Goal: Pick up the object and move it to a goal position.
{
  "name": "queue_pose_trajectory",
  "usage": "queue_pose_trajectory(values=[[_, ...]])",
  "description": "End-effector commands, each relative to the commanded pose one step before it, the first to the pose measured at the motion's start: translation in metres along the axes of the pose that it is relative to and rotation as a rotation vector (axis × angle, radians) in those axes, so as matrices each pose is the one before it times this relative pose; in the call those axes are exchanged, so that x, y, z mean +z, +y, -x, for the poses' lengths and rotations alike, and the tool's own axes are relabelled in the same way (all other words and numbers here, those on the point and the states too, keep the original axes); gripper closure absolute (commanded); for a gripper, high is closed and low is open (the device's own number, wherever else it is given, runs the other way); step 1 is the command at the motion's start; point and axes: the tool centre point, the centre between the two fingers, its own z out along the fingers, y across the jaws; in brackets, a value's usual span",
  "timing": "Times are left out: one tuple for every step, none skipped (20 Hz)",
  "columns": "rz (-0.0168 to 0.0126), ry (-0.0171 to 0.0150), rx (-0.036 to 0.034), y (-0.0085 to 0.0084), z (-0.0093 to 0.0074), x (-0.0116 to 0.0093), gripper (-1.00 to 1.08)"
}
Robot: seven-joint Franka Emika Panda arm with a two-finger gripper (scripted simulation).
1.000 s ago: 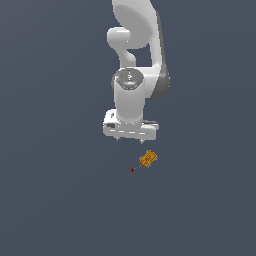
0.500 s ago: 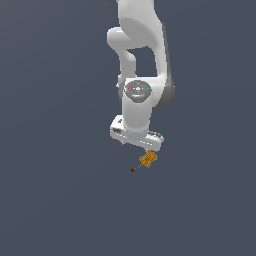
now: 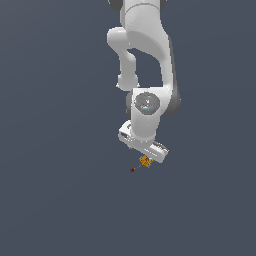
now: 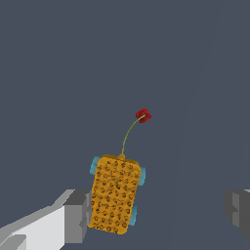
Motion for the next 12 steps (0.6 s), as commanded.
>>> queue_pose_trajectory(values=[[0.00042,0.00261,0.05649,-0.00670,0.00045,0.00700,-0.92],[0.00018,0.00091,0.01955,-0.00233,0.00038,0.00250,-0.92],[0.00017,0.00089,0.01835,-0.00217,0.00042,0.00236,-0.92],[0.00016,0.00086,0.01713,-0.00202,0.00045,0.00221,-0.92],[0.00014,0.00083,0.01594,-0.00186,0.00046,0.00206,-0.92],[0.00013,0.00079,0.01474,-0.00171,0.00047,0.00191,-0.92],[0.00011,0.00074,0.01355,-0.00156,0.00046,0.00176,-0.92],[0.00010,0.00069,0.01235,-0.00142,0.00046,0.00161,-0.92],[0.00008,0.00064,0.01118,-0.00127,0.00043,0.00146,-0.92],[0.00007,0.00058,0.00999,-0.00113,0.00041,0.00131,-0.92],[0.00006,0.00052,0.00880,-0.00100,0.00038,0.00115,-0.92],[0.00005,0.00046,0.00764,-0.00085,0.00033,0.00100,-0.92]])
